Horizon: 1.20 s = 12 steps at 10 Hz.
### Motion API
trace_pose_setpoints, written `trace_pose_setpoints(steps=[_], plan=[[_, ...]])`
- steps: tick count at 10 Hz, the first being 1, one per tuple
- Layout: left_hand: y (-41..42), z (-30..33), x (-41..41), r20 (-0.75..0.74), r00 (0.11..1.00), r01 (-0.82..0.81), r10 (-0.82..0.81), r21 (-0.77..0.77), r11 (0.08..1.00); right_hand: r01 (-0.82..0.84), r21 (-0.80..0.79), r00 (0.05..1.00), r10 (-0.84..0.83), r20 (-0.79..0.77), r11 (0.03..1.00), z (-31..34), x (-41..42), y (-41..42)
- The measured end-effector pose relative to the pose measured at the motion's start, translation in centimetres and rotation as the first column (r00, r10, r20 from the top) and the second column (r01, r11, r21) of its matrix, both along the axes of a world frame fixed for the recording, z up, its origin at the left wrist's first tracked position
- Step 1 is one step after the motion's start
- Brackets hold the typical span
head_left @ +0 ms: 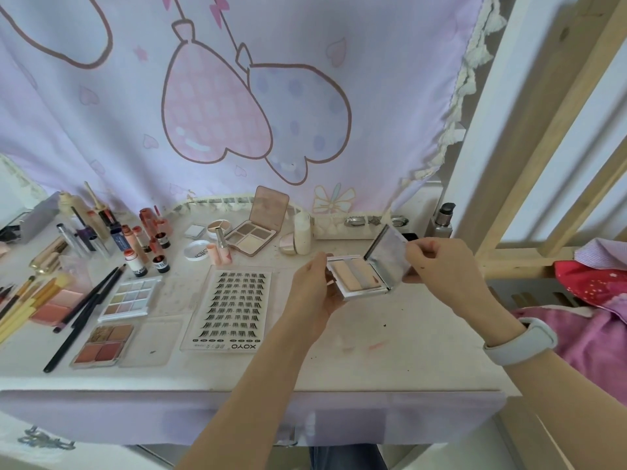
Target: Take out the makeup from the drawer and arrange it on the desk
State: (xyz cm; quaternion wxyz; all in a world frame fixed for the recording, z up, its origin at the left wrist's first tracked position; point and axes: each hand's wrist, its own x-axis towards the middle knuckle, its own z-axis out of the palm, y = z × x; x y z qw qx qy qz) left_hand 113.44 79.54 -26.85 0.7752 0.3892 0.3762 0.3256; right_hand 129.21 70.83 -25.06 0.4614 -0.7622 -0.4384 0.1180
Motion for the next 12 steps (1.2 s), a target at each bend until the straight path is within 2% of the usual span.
trace_pose_setpoints(steps=[1,2,3,4,5,6,9,10,11,12], plan=[[0.2,-0.3,0.8,-0.286,0.955,0.050,0.082,0.427,0.903,0.116,0.032,0.992,-0.114,-0.059,0.993,-0.8,1.3,0.2],[0.1,-0.5,0.8,-0.385,0.885,0.171,0.262,0.792,0.586,0.180,0.026,0.981,-0.177,-0.083,0.983,-1.2,1.7,0.6],[-0.3,-1.7,1.3,-0.581,0.719,0.545,0.381,0.812,0.209,0.190,-0.008,0.982,-0.190,0.007,0.982,-1.4,1.1,1.6],[0.3,-2.9,2.4,-0.761,0.480,0.816,0.436,0.569,0.095,0.170,-0.038,0.983,-0.167,0.071,0.985,-1.2,0.5,2.7],[1.0,-3.4,3.3,-0.829,0.362,0.891,0.427,0.443,0.104,0.163,-0.040,0.983,-0.158,0.096,0.986,-1.2,0.4,3.2],[1.6,-3.5,4.0,-0.859,0.298,0.914,0.417,0.383,0.137,0.154,-0.050,0.986,-0.150,0.069,0.987,-1.6,0.5,3.8],[1.0,-3.1,3.7,-0.822,0.323,0.892,0.469,0.430,0.140,0.114,0.012,0.992,-0.113,-0.054,0.993,-2.4,0.5,3.6],[0.2,-2.8,3.6,-0.792,0.376,0.860,0.481,0.492,0.138,0.112,0.029,0.994,-0.111,-0.015,0.993,-2.3,0.6,2.8],[-2.1,-2.9,3.5,-0.693,0.523,0.760,0.497,0.643,0.097,0.117,0.038,0.993,-0.118,0.031,0.992,-2.5,1.0,1.3],[-4.7,-3.4,3.9,-0.655,0.630,0.703,0.418,0.710,0.054,0.164,0.095,0.986,-0.167,0.022,0.982,-1.1,1.3,-0.4]])
